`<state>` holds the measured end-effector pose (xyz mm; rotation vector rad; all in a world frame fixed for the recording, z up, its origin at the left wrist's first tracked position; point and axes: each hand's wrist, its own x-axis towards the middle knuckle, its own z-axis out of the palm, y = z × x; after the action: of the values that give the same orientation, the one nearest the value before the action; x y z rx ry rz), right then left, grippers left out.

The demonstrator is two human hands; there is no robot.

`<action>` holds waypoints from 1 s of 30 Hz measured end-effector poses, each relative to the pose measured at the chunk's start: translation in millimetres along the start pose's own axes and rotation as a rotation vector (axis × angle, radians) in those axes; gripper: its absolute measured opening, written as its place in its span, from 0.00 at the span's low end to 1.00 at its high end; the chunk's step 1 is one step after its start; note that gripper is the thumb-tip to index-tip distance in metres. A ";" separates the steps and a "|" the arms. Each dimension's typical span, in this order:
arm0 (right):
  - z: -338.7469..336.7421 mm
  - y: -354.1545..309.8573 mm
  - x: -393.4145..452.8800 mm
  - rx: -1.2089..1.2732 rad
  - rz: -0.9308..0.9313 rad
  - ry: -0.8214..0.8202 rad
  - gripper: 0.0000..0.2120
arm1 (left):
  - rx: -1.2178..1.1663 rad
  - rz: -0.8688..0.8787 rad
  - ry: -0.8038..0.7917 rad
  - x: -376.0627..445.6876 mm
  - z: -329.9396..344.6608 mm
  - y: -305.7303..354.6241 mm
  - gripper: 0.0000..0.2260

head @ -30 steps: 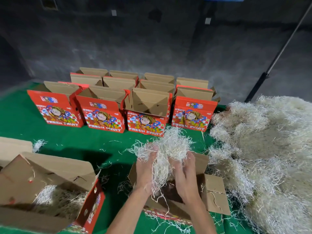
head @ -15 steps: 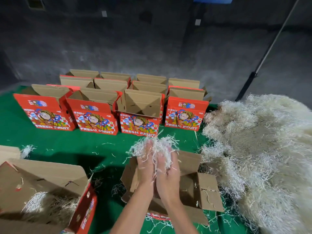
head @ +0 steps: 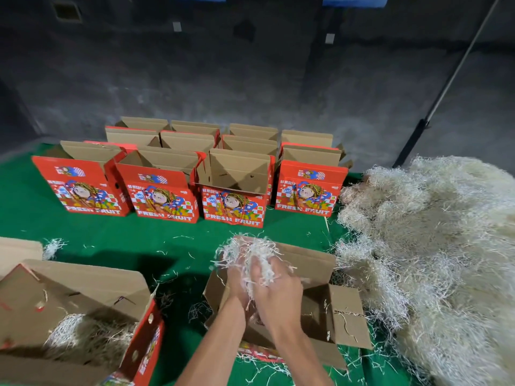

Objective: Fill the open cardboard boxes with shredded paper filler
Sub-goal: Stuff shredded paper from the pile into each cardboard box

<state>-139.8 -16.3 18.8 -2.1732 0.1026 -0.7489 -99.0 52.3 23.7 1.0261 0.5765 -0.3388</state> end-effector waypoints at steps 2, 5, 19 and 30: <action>-3.0 0.8 13.8 -0.008 0.013 0.008 0.24 | 0.145 0.039 -0.019 -8.3 -3.6 -12.4 0.12; -14.5 10.5 31.4 0.205 0.241 0.096 0.32 | 0.311 0.148 0.098 -9.5 8.8 -16.4 0.07; -2.4 1.7 10.8 0.235 0.380 0.074 0.30 | 0.382 0.324 0.185 -11.9 17.6 24.4 0.12; -26.9 5.4 25.3 -0.219 0.116 -0.094 0.10 | 0.303 0.303 0.102 -7.2 42.3 36.4 0.08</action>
<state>-132.7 -46.1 40.1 -2.3828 0.2709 -0.5913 -73.6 33.0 70.0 1.4092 0.4591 -0.1066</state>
